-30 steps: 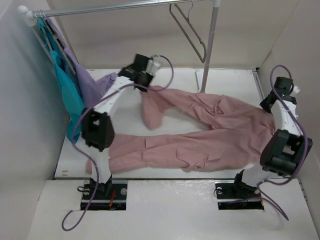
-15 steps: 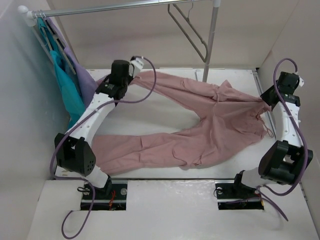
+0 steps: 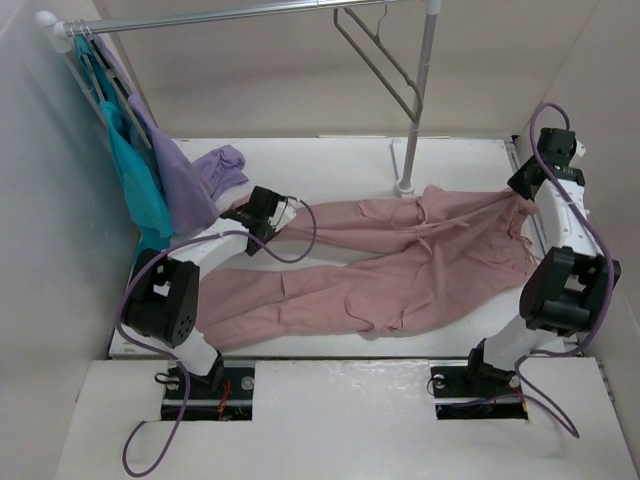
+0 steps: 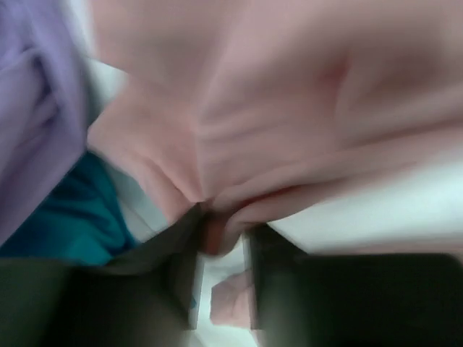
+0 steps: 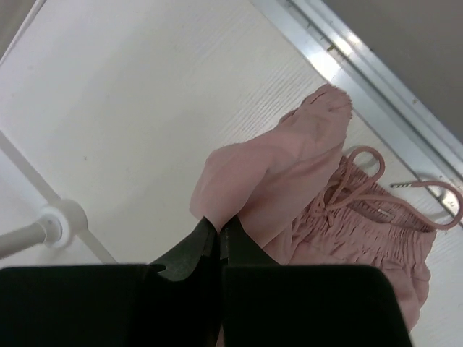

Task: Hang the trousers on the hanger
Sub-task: Flatten out the trousers at the center of the board, then fold the trousers at the center of the board.

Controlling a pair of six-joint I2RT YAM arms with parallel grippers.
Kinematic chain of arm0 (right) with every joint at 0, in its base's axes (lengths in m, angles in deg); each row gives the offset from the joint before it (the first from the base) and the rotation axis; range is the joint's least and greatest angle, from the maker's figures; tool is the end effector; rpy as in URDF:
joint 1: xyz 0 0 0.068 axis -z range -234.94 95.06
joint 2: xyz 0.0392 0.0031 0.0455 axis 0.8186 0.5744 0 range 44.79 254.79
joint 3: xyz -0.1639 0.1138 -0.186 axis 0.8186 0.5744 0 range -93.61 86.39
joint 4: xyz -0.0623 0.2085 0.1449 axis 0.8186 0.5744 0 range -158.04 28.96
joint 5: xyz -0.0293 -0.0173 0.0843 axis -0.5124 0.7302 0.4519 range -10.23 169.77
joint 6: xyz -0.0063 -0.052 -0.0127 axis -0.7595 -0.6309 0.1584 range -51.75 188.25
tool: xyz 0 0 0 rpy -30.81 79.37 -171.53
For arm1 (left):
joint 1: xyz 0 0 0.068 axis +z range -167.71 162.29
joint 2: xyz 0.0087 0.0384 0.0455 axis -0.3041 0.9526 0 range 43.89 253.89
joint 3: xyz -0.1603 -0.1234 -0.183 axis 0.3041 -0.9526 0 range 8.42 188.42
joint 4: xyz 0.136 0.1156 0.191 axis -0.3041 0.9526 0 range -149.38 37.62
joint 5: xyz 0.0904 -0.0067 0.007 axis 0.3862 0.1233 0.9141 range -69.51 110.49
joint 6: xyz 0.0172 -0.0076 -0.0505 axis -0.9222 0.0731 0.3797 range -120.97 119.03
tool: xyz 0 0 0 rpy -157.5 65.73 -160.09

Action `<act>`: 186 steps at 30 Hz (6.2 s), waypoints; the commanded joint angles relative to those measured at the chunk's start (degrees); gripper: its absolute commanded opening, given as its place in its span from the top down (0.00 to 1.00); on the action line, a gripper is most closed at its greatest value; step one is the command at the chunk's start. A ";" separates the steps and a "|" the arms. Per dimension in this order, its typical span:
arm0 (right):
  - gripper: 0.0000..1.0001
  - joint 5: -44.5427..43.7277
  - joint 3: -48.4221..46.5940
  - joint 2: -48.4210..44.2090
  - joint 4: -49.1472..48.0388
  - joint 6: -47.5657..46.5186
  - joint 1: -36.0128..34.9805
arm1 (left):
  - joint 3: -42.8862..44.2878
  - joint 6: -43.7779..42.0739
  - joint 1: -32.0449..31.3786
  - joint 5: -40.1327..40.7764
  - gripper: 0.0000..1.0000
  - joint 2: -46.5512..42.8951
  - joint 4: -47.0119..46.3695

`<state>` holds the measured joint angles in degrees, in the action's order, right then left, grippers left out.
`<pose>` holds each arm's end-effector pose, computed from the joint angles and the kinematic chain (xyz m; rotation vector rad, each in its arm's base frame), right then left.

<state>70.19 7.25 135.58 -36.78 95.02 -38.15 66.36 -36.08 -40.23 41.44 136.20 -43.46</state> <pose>0.3386 -0.1085 0.3124 0.9345 2.1116 -0.1053 0.3145 -0.1167 0.2059 1.0331 2.2155 0.5449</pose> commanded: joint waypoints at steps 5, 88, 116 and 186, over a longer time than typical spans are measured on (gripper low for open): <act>1.00 -7.99 -20.52 13.44 7.83 -5.57 0.43 | -3.97 -7.43 -4.28 -18.48 0.37 -9.34 26.24; 1.00 -4.21 -30.11 25.84 4.86 -9.45 -3.78 | 43.41 22.28 23.75 -15.40 1.00 26.43 9.30; 0.00 -0.98 14.71 -8.52 1.71 5.79 7.55 | -14.32 -17.97 6.62 -18.67 0.29 -29.19 34.00; 1.00 -18.97 -22.27 13.95 16.80 -5.14 7.72 | 47.52 -4.44 10.04 0.31 1.00 20.00 22.57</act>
<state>56.07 -7.48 146.70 -19.99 90.97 -29.60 107.88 -41.94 -30.83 40.39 155.26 -20.81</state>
